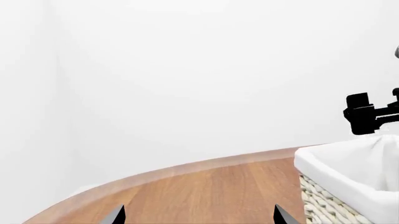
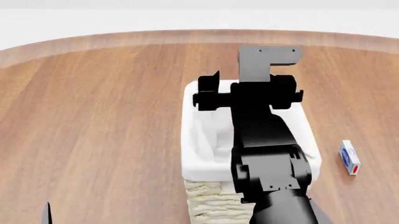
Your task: Pick up the alphabet soup and put it in the basket.
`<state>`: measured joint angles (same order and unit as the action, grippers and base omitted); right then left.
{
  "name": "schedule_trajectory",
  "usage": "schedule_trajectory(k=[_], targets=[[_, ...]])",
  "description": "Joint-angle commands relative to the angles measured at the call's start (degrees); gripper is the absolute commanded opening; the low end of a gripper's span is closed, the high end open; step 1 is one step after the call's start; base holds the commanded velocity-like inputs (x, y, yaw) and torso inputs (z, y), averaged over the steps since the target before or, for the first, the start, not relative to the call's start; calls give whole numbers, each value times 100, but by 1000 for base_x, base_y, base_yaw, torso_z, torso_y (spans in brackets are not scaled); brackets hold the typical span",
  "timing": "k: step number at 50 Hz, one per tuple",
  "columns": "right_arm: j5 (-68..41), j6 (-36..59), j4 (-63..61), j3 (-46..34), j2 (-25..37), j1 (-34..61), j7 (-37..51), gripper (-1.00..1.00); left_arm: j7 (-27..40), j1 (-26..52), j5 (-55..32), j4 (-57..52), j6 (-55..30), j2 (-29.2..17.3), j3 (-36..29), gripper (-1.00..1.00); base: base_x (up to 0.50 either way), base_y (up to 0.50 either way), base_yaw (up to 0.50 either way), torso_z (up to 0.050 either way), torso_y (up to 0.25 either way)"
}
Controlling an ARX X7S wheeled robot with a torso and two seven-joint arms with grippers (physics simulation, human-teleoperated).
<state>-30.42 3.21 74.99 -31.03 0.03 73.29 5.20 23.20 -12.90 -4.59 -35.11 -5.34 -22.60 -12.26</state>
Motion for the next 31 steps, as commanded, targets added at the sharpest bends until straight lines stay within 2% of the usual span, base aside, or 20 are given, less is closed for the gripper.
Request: schedule_trajectory(k=[1,10,11,17,25,26,31], targets=[[-883,-1854,-2,-362,-1,199,-50,100,11,13,-21,16,-1,-6,-19,100,0,0,0,0,0],[-1592,-2448,-6,-852,1,543,-205,100,8,25,-44,25,-1,-19,-38,100,0,0,0,0,1],[-1569,-2830,-69,-954,2,665,-148,100,4,33,-41,22,-18,-19,-52,100,0,0,0,0,0],[-1739,-2887,-917,-891,221,677,112,100,13,38,-50,13,-28,-30,-54,100,0,0,0,0,0],[-1702,-2350,-3793,-1023,1197,313,1293,100,21,59,-46,27,-30,-34,-77,100,0,0,0,0,0],[-1847,-2048,-4518,-1024,1444,305,1544,100,23,55,-42,16,-35,-38,-80,100,0,0,0,0,0],[-1630,-1971,-5632,-1061,1832,209,2112,100,35,47,-32,7,-20,-47,-87,100,0,0,0,0,0]])
